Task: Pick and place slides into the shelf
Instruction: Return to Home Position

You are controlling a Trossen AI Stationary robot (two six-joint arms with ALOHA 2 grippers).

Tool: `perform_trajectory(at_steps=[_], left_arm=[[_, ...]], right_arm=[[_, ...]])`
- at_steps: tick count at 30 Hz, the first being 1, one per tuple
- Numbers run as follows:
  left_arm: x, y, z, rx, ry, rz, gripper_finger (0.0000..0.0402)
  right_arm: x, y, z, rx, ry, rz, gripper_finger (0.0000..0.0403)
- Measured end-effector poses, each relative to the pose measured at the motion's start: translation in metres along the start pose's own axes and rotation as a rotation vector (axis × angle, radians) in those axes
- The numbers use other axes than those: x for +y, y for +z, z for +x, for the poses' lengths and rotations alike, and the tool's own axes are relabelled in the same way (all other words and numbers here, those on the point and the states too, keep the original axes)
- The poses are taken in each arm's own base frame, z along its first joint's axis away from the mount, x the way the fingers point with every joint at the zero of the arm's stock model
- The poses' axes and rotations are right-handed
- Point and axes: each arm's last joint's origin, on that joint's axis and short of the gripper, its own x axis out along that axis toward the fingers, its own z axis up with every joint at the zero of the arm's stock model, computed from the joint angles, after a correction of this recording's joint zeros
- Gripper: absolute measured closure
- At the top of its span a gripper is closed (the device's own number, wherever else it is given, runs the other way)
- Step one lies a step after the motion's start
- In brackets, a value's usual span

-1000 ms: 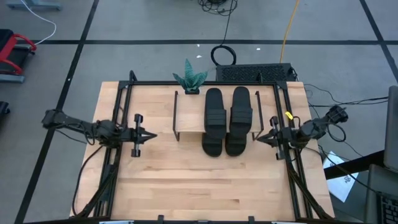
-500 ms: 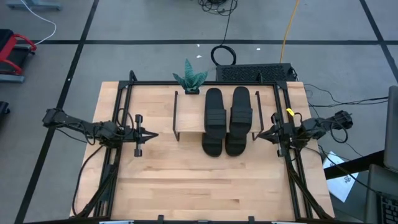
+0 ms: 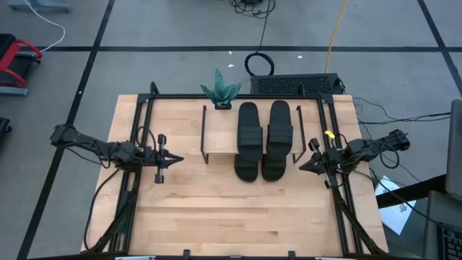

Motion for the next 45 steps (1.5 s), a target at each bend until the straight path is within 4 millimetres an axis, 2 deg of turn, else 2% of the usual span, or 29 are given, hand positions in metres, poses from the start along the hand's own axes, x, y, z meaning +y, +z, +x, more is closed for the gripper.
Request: perform_trajectory(at_steps=[8, 18, 22, 29, 45], left_arm=[[-0.0041, 0.0000, -0.0009, 0.000, -0.039, 0.001, 0.0401], [-0.0093, -0.0031, -0.0022, 0.035, -0.080, -0.020, 0.0401], [-0.0088, -0.0038, -0.0025, 0.049, -0.035, -0.021, 0.0401], [-0.0079, -0.0043, -0.0025, 0.059, -0.002, -0.062, 0.0401], [-0.0049, -0.0048, -0.0021, 0.067, 0.062, -0.092, 0.0399]], right_arm=[[0.0003, 0.0029, -0.0002, -0.028, 0.006, 0.023, 0.0403], [0.0023, 0.0076, -0.0005, -0.075, 0.060, -0.046, 0.0403], [0.0022, 0.0081, -0.0005, -0.081, 0.056, -0.026, 0.0403], [-0.0025, 0.0073, -0.0005, -0.079, -0.104, -0.014, 0.0403], [-0.0032, 0.0029, 0.0000, -0.028, -0.073, -0.119, 0.0403]])
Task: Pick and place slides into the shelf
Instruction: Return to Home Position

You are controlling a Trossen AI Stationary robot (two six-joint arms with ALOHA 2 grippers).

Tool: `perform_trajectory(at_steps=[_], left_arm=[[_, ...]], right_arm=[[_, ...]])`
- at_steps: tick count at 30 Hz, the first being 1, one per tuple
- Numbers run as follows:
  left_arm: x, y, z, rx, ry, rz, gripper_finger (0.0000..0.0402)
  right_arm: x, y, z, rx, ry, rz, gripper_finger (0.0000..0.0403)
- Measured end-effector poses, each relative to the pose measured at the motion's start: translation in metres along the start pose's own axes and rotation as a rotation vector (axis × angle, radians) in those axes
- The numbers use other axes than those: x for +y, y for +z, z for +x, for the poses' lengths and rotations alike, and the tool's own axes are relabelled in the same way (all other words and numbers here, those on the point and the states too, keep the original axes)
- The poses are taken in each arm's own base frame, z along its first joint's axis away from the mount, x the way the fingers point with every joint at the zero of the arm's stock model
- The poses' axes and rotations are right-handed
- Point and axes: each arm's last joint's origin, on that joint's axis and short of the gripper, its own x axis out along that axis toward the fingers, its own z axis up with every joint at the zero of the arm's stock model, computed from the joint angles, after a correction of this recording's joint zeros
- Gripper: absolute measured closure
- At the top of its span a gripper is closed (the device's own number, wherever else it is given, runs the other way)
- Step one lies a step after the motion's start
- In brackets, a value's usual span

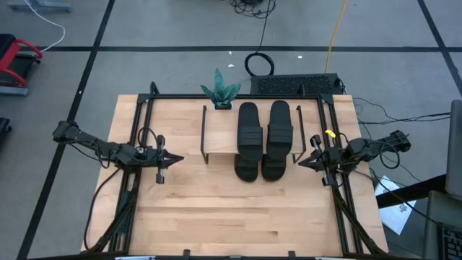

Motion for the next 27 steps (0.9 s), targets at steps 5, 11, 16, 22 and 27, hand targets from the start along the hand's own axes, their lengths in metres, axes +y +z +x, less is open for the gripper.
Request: perform_trajectory(at_steps=[5, 11, 16, 22, 27], left_arm=[[0.000, 0.000, 0.000, 0.000, 0.000, -0.004, 0.0401], [0.000, 0.000, 0.000, 0.000, 0.000, 0.014, 0.0389], [0.000, 0.000, 0.000, -0.001, 0.000, 0.014, 0.0381], [0.000, 0.000, 0.000, -0.001, 0.000, 0.014, 0.0393], [0.000, 0.000, 0.000, -0.001, 0.000, 0.016, 0.0399]], right_arm=[[0.000, 0.000, 0.000, -0.001, -0.001, 0.000, 0.0403], [0.000, -0.001, 0.000, 0.010, 0.004, 0.013, 0.0403], [0.002, -0.010, 0.000, 0.101, 0.011, 0.164, 0.0403], [-0.001, -0.008, 0.000, 0.086, -0.070, 0.075, 0.0403], [-0.002, -0.005, 0.000, 0.056, -0.089, 0.046, 0.0403]])
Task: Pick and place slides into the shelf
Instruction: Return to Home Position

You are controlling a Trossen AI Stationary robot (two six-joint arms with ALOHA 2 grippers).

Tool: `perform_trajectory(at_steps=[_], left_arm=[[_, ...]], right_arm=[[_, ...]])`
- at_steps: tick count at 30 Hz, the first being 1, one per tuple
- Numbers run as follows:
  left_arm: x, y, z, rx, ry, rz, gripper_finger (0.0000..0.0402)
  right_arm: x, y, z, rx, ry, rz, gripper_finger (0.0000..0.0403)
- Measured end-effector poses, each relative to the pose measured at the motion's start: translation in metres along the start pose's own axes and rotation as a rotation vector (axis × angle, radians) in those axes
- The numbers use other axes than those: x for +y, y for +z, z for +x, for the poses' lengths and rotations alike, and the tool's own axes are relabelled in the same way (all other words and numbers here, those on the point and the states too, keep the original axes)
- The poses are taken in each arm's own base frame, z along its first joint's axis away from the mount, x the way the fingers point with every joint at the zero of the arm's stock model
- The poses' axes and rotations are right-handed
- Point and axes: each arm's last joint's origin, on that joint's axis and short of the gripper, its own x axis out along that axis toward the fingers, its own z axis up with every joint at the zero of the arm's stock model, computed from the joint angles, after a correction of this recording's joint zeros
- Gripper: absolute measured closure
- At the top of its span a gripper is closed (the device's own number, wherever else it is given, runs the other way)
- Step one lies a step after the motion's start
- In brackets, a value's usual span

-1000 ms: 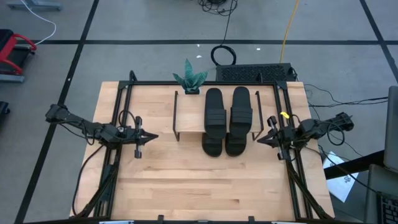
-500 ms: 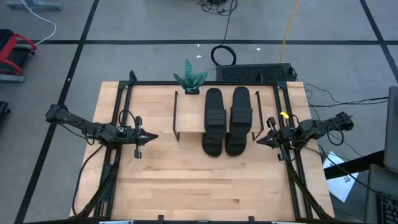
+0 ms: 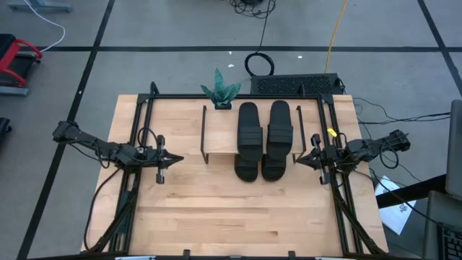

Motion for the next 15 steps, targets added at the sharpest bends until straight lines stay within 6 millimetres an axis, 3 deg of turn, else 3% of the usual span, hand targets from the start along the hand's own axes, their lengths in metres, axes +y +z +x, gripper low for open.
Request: perform_trajectory(at_steps=[8, 15], left_arm=[[0.0000, 0.0000, 0.0000, 0.000, 0.000, 0.000, 0.0377], [0.0000, 0.0000, 0.0000, 0.000, 0.000, -0.001, 0.0384]], right_arm=[[0.0001, 0.0003, 0.0000, -0.003, 0.003, 0.008, 0.0403], [0.0001, 0.0003, 0.0000, -0.002, 0.003, 0.054, 0.0403]])
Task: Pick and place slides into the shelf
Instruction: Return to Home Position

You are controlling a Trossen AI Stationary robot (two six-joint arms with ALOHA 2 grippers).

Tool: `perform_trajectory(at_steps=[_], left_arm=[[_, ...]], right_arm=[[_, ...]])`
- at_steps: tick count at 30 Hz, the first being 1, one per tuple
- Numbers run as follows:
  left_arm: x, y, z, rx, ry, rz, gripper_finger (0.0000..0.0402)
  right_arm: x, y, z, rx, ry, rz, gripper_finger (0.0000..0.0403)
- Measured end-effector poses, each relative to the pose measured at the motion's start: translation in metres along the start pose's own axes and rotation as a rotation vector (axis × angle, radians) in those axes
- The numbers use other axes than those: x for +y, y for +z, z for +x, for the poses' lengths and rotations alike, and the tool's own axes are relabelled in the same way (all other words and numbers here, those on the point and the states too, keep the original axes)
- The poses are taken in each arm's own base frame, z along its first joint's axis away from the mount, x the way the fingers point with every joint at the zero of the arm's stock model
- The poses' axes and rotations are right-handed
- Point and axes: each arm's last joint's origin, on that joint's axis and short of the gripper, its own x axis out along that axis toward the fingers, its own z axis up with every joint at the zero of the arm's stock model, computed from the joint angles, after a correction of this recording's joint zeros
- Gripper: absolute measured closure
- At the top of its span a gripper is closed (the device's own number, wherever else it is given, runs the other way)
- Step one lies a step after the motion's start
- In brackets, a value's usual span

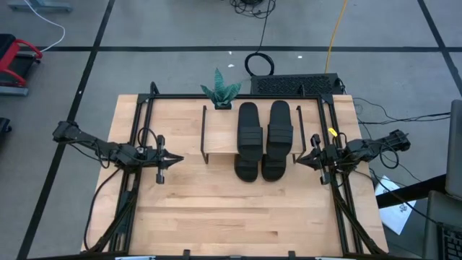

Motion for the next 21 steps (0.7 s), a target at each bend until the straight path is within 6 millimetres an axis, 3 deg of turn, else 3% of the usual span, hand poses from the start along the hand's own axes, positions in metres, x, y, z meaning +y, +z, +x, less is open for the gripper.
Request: perform_trajectory(at_steps=[7, 21], left_arm=[[0.0000, 0.0001, 0.0000, 0.000, 0.000, -0.002, 0.0400], [0.0000, 0.0001, 0.0000, 0.000, 0.000, -0.001, 0.0375]], right_arm=[[0.0000, 0.0000, 0.0000, 0.000, 0.000, -0.007, 0.0403], [0.0000, 0.0000, 0.0000, 0.000, -0.001, -0.007, 0.0403]])
